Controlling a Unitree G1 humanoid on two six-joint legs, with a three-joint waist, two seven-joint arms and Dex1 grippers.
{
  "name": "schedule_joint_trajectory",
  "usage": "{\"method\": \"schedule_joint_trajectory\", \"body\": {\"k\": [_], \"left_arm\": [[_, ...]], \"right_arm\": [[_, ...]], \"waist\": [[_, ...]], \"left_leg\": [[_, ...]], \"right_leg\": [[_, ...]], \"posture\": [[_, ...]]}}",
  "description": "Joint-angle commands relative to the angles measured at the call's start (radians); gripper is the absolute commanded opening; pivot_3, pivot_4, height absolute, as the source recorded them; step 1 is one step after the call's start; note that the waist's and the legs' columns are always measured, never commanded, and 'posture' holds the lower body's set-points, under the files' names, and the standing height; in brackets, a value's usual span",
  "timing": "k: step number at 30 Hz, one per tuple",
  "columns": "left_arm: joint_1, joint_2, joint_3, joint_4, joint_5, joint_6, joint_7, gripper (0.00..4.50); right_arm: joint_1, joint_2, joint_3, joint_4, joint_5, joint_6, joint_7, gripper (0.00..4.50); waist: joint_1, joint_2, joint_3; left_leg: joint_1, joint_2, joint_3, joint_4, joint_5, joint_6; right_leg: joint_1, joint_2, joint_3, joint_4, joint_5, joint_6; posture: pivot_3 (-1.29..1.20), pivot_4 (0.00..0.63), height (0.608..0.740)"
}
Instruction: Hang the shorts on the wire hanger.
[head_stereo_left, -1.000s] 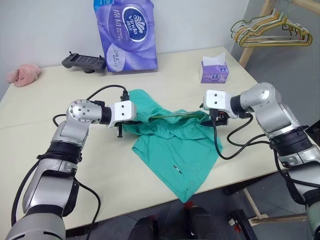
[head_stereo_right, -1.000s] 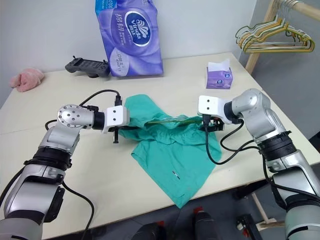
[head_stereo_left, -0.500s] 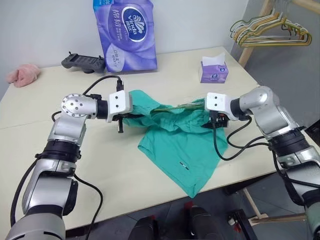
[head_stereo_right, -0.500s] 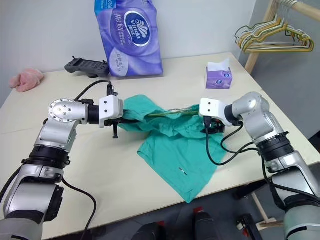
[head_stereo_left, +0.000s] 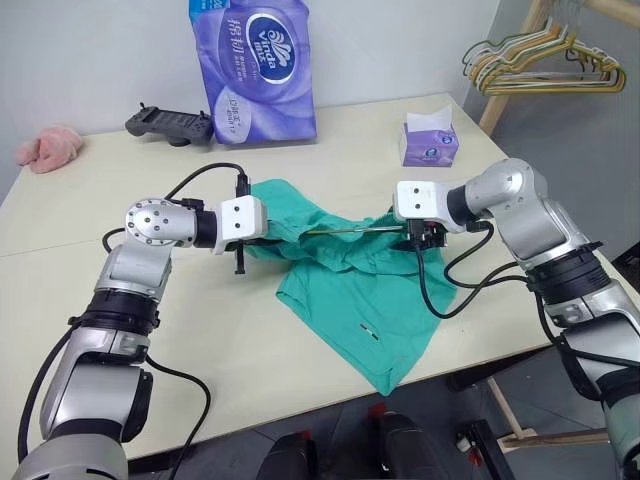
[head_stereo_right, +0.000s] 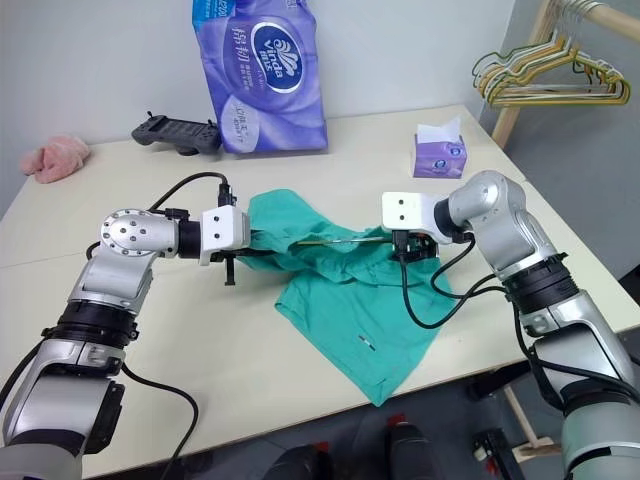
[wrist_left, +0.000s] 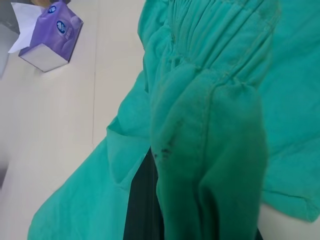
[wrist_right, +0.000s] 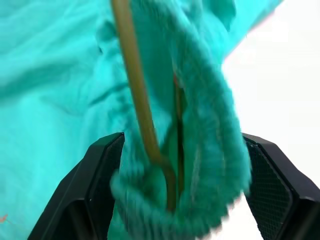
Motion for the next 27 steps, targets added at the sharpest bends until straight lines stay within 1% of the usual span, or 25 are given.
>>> {"method": "schedule_joint_trajectory", "body": {"k": [1,6,9,12,15,19,23,24,27], "left_arm": [[-0.051,-0.003,0.01,-0.01,-0.005,-0.01,0.016,0.2],[-0.049,-0.004,0.01,-0.023,-0.017,-0.002,0.008,0.2],[-0.045,-0.002,0.011,-0.029,-0.016,0.001,0.01,0.2],[-0.034,0.006,0.016,-0.04,-0.019,0.006,0.01,0.2],[-0.024,0.01,0.018,-0.052,-0.02,0.013,0.011,0.2],[-0.023,0.009,0.018,-0.054,-0.018,0.019,0.015,0.2],[-0.031,0.006,0.014,-0.048,-0.02,0.019,0.02,0.2],[-0.032,0.006,0.014,-0.047,-0.02,0.018,0.02,0.2],[-0.036,0.004,0.012,-0.04,-0.018,0.013,0.022,0.2]], "right_arm": [[-0.005,0.017,0.016,0.012,-0.019,-0.029,-0.016,3.53],[-0.053,0.065,0.037,0.121,-0.059,-0.096,-0.067,3.53],[-0.067,0.068,0.043,0.163,-0.079,-0.138,-0.072,3.53],[-0.077,0.059,0.055,0.222,-0.125,-0.2,-0.11,3.53],[-0.098,0.048,0.062,0.286,-0.18,-0.263,-0.175,2.92],[-0.12,0.035,0.074,0.335,-0.225,-0.327,-0.201,1.51],[-0.118,0.037,0.071,0.343,-0.243,-0.341,-0.202,0.13],[-0.116,0.039,0.068,0.341,-0.24,-0.339,-0.2,0.06],[-0.118,0.04,0.065,0.341,-0.242,-0.341,-0.206,0.06]], "waist": [[0.0,0.0,0.0],[-0.004,0.0,0.0],[-0.004,0.0,0.0],[-0.004,0.0,0.0],[-0.004,0.0,0.0],[-0.004,0.0,0.0],[-0.004,0.0,0.0],[-0.004,0.0,0.0],[-0.004,0.0,0.0]], "left_leg": [[0.0,0.0,0.0,0.0,0.0,0.0],[0.0,0.0,0.0,0.0,0.0,0.0],[0.0,0.0,0.0,0.0,0.0,0.0],[0.0,0.0,0.0,0.0,0.0,0.0],[0.0,0.0,0.0,0.0,0.0,0.0],[0.0,0.0,0.0,0.0,0.0,0.0],[0.0,0.0,0.0,0.0,0.0,0.0],[0.0,0.0,0.0,0.0,0.0,0.0],[0.0,0.0,0.0,0.0,0.0,0.0]], "right_leg": [[0.0,0.0,0.0,0.0,0.0,0.0],[0.0,0.0,0.0,0.0,0.0,0.0],[0.0,0.0,0.0,0.0,0.0,0.0],[0.0,0.0,0.0,0.0,0.0,0.0],[0.0,0.0,0.0,0.0,0.0,0.0],[0.0,0.0,0.0,0.0,0.0,0.0],[0.0,0.0,0.0,0.0,0.0,0.0],[0.0,0.0,0.0,0.0,0.0,0.0],[0.0,0.0,0.0,0.0,0.0,0.0]], "posture": [[-0.07,0.11,0.74],[-0.06,0.111,0.74],[-0.06,0.112,0.74],[-0.05,0.112,0.74],[-0.05,0.113,0.74],[-0.06,0.114,0.74],[-0.06,0.115,0.74],[-0.06,0.115,0.74],[-0.07,0.116,0.74]]}}
